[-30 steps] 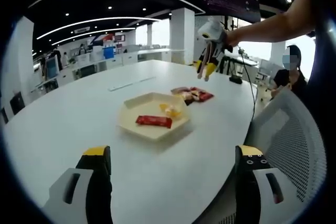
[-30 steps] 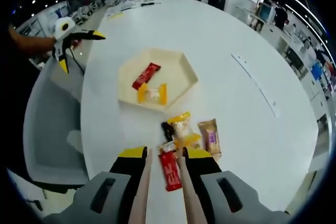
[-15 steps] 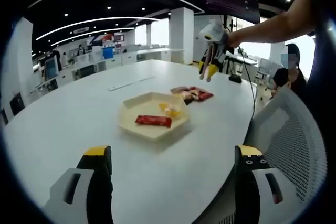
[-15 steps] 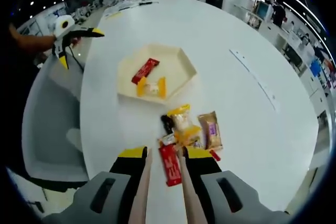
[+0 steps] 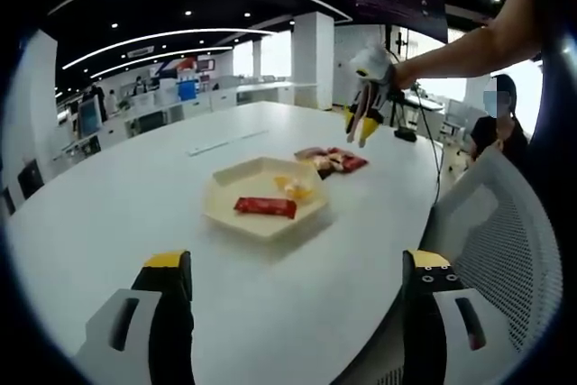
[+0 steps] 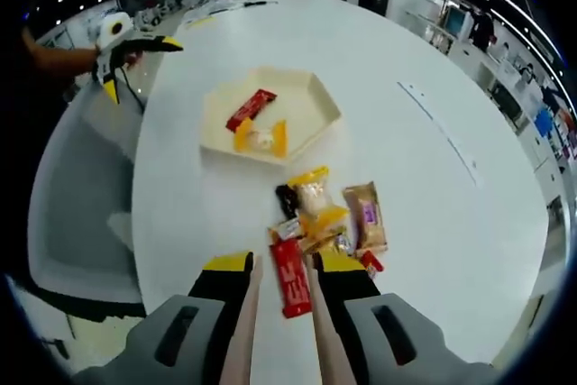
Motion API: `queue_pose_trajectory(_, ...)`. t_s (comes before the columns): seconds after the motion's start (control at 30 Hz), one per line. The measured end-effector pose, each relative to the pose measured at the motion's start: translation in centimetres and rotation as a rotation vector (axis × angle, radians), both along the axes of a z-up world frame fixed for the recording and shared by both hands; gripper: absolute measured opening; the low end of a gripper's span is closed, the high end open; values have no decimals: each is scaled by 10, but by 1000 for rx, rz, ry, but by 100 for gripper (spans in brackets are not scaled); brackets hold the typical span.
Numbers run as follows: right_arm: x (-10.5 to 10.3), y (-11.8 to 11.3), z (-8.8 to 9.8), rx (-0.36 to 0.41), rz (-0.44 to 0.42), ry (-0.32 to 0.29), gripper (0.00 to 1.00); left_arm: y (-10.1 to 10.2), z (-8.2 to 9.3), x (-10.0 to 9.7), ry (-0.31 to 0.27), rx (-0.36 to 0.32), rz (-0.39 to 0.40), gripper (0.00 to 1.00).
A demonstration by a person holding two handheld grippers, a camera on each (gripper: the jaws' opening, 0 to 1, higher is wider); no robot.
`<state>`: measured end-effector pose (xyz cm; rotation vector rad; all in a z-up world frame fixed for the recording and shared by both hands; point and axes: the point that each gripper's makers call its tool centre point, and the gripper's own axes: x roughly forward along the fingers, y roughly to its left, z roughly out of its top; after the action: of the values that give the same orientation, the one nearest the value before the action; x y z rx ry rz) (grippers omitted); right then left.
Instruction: Place the target food into the container with the food tongs after gripping and lifting it, then release it inside without dropping or visibly crushing the food.
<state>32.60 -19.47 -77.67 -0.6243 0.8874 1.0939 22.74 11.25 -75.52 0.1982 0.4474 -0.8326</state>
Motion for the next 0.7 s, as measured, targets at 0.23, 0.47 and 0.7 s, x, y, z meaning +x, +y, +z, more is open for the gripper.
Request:
queue_pose_trajectory(0.23, -1, -2, -9, -10, 4, 1, 26, 0, 0, 0, 4, -5, 2, 94)
queue_pose_trajectory(0.47, 1, -2, -16, -12, 10, 4, 26, 1, 1, 1, 0, -3, 6, 93)
queue_pose_trajectory(0.7, -2, 0, -27, -28, 37, 10, 26, 0, 0, 0, 3, 0, 5, 92)
